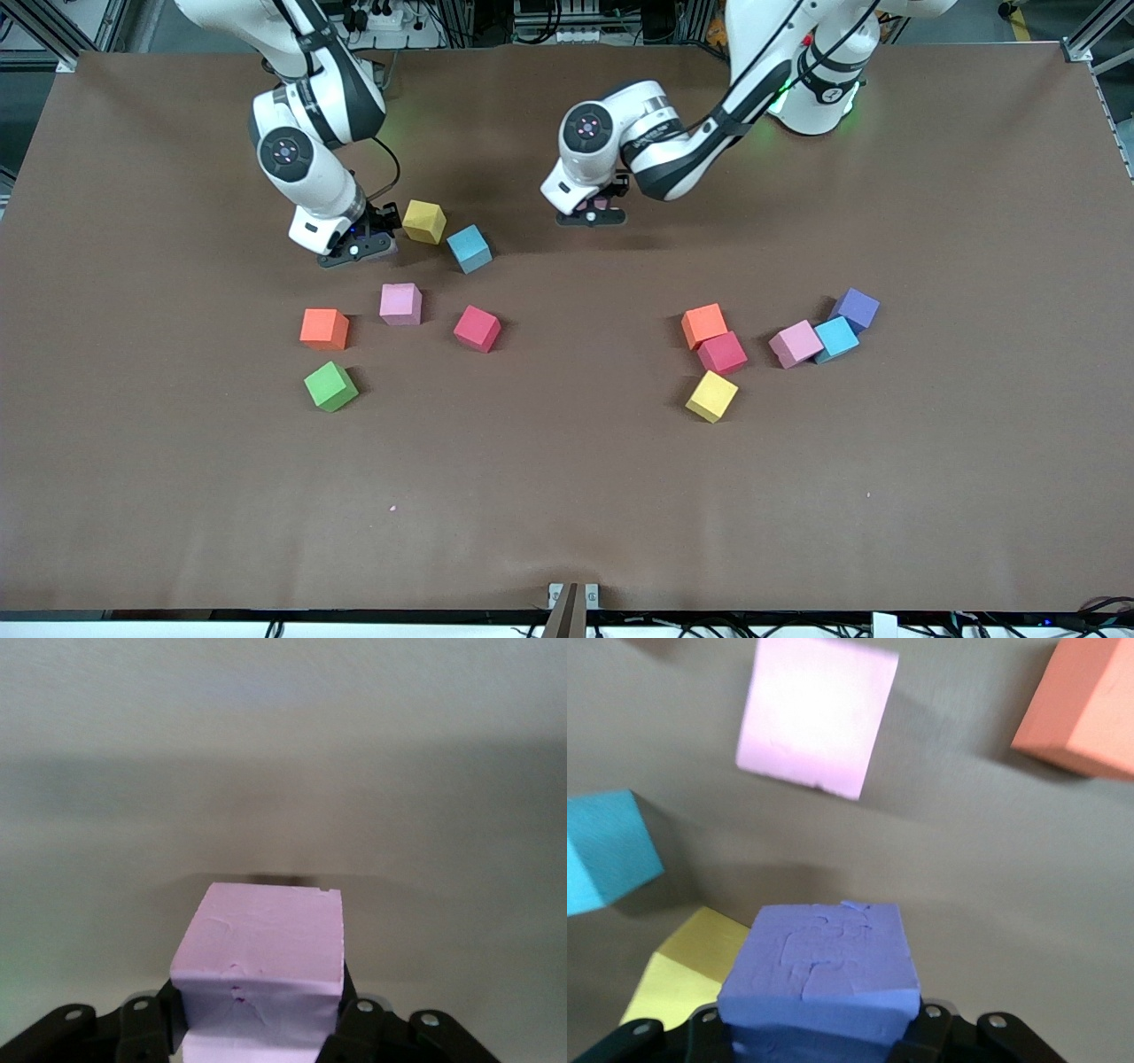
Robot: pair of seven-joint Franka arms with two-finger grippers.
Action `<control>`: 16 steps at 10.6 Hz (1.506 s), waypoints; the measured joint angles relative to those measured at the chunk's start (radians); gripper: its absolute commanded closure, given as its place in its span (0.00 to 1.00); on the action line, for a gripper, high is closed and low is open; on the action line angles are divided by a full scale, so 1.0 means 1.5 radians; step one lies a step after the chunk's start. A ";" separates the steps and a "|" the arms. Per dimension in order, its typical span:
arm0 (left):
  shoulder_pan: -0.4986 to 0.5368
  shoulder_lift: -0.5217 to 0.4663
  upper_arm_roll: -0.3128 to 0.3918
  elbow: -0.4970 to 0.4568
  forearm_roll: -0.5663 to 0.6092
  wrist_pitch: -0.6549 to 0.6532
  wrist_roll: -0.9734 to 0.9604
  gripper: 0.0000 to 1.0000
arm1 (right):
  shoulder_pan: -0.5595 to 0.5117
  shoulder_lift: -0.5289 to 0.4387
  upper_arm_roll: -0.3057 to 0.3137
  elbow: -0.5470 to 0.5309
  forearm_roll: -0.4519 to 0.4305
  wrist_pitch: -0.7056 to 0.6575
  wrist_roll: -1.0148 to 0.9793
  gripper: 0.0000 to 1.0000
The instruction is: Form number 2 with 11 blocks
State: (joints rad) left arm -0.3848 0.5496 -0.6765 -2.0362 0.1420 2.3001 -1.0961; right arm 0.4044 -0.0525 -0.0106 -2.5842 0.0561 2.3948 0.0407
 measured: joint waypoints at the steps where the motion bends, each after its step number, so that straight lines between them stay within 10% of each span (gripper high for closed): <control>1: -0.005 0.007 0.000 0.006 0.004 0.000 0.000 0.68 | 0.002 -0.004 0.001 0.005 0.000 0.000 -0.012 0.87; 11: -0.023 0.059 0.023 0.052 0.004 -0.006 -0.001 0.65 | 0.131 -0.099 0.015 0.024 -0.024 -0.075 -0.306 0.85; 12: -0.023 0.059 0.028 0.056 0.004 -0.007 -0.001 0.57 | 0.130 -0.099 0.013 0.024 -0.030 -0.074 -0.380 0.85; 14: -0.023 0.060 0.035 0.063 0.004 -0.007 -0.001 0.00 | 0.130 -0.098 0.010 0.025 -0.034 -0.070 -0.478 0.85; 16: -0.023 0.059 0.037 0.069 0.004 -0.015 -0.008 0.00 | 0.153 -0.085 0.012 0.023 -0.036 -0.053 -0.500 0.85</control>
State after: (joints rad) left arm -0.4186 0.6383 -0.6212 -1.9332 0.1483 2.2769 -1.1073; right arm 0.6335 -0.1800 0.0072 -2.5493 0.0019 2.3157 -0.7101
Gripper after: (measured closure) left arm 0.137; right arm 0.388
